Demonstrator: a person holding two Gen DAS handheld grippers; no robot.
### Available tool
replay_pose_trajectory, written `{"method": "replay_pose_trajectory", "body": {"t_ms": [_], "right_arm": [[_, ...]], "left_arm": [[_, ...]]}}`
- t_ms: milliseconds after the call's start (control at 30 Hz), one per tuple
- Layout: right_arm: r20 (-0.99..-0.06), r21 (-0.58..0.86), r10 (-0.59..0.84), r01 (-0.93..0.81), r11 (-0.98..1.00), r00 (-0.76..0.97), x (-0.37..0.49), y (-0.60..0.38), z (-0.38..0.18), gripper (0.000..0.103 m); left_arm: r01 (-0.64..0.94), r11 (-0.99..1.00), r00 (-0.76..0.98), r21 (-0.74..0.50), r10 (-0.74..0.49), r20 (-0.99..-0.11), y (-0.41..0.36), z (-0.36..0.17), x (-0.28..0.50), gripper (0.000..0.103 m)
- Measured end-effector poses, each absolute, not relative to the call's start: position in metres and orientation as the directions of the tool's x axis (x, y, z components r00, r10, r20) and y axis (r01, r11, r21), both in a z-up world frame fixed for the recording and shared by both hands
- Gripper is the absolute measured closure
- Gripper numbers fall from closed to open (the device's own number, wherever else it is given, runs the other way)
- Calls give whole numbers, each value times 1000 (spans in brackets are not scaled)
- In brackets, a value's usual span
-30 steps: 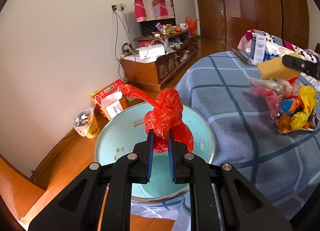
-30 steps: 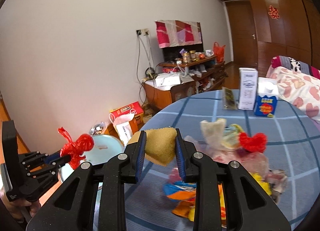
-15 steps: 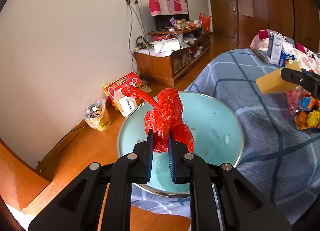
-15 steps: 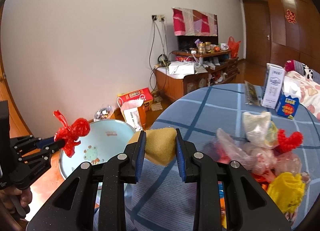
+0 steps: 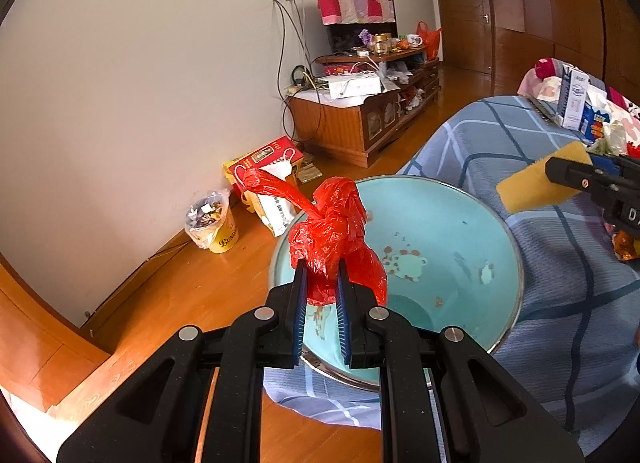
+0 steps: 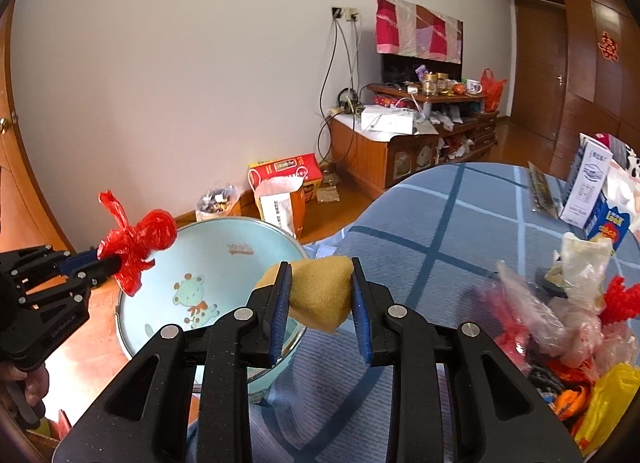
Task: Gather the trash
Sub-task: 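Carry the red bag and yellow sponge over the blue bin and open both grippers, then grasp the yellow plastic bag with the right gripper while the left gripper grasps the orange wrapper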
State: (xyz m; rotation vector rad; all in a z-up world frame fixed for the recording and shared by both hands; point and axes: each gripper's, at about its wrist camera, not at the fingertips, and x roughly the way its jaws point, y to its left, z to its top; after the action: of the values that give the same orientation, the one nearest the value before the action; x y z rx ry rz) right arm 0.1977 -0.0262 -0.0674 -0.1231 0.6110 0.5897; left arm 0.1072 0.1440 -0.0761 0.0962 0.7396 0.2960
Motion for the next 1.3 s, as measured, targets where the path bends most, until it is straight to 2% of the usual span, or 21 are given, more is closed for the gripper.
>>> {"method": "replay_pose_trajectory", "body": {"t_ms": [567,633,667,700,767,833,933,1033,1067,1133,1300], "right_arm": [[-605,26,475,-580,814,639,202,-6,-79,73],[-607,26,476,-583,812,636,201,-4,-80,72],[-608,24,475,-584,811,636,201,-4,-80,67],[-608,23,475,-584,812,636,201,-3,-80,58],[-606,24,478,-586,810,636,200,-2,-81,50],[-607,19,477,-589,808,635,200,0,-82,47],[-606,16,476,-588,808,637,200,0,-83,42],[-604,5,466,-581,814,647,200,-1,-83,37],[-600,-3,457,-573,819,656,200,-3,-83,34],[-595,-8,450,-565,825,666,199,-6,-82,33],[-590,-20,430,-545,838,683,200,-11,-80,31]], "left_arm": [[-224,959,699,175,283,-656,143,-78,108,86],[-222,959,700,177,283,-656,143,-78,108,85],[-221,959,700,177,282,-656,143,-78,108,85],[-218,960,701,177,280,-656,142,-78,107,81],[-214,960,703,178,278,-655,142,-77,106,68],[-204,962,708,180,272,-652,139,-77,105,65],[-200,962,711,184,272,-649,136,-78,105,52],[-190,964,710,185,265,-652,133,-79,104,49],[-192,964,710,186,267,-651,133,-79,104,43],[-195,962,716,192,274,-643,131,-78,103,38],[-194,961,712,199,277,-645,128,-80,104,36]]}}
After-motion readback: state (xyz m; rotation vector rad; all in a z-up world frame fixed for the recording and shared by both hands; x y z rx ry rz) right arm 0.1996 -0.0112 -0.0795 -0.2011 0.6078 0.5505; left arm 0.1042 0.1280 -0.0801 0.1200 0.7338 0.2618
